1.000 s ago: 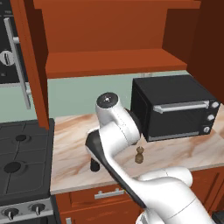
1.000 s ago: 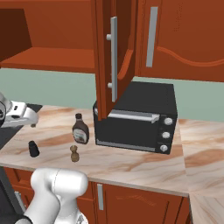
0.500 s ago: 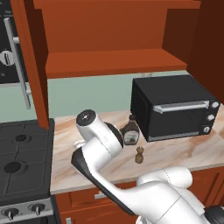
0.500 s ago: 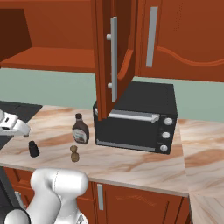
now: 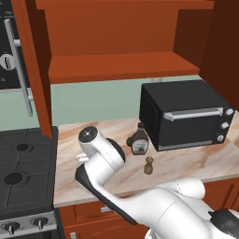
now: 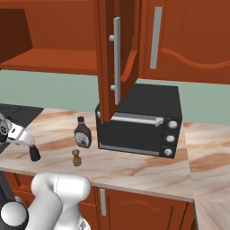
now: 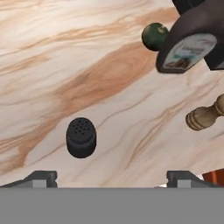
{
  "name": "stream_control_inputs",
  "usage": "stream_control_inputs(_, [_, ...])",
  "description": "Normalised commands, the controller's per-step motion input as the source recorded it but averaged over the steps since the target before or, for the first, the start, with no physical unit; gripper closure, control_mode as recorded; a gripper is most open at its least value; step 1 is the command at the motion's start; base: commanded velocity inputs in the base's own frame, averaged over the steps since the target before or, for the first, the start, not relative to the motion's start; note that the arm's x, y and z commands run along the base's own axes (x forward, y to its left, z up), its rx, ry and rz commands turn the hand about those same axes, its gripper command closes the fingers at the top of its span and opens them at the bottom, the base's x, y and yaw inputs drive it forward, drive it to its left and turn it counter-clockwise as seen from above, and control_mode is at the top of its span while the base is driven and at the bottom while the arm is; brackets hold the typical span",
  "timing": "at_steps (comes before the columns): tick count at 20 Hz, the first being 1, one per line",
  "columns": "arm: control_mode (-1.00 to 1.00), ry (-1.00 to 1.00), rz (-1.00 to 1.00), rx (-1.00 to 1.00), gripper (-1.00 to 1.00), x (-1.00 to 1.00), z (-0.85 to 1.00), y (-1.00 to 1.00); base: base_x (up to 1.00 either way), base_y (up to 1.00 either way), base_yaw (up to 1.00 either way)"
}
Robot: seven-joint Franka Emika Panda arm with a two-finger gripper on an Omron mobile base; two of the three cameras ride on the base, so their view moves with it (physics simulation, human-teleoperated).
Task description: There are various items on the counter. Only move the condiments/shakers into the cabinet.
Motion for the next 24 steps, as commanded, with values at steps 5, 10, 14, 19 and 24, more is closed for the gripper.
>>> stream_control_inputs(5, [-1.0,0.0,-0.05,0.03,-1.0,0.22,-0.41,0.11,0.0,0.0,0.0])
stream_control_inputs(10, [-1.0,0.0,-0.06,0.0,-1.0,0.2,-0.4,0.1,0.0,0.0,0.0])
stream_control_inputs(14, [-1.0,0.0,-0.05,0.0,-1.0,0.26,-0.27,0.05,0.0,0.0,0.0])
stream_control_inputs(19, [-1.0,0.0,-0.02,0.0,-1.0,0.28,-0.21,0.11,0.0,0.0,0.0])
stream_control_inputs(24, [-1.0,0.0,-0.01,0.0,-1.0,0.21,-0.16,0.06,0.0,0.0,0.0])
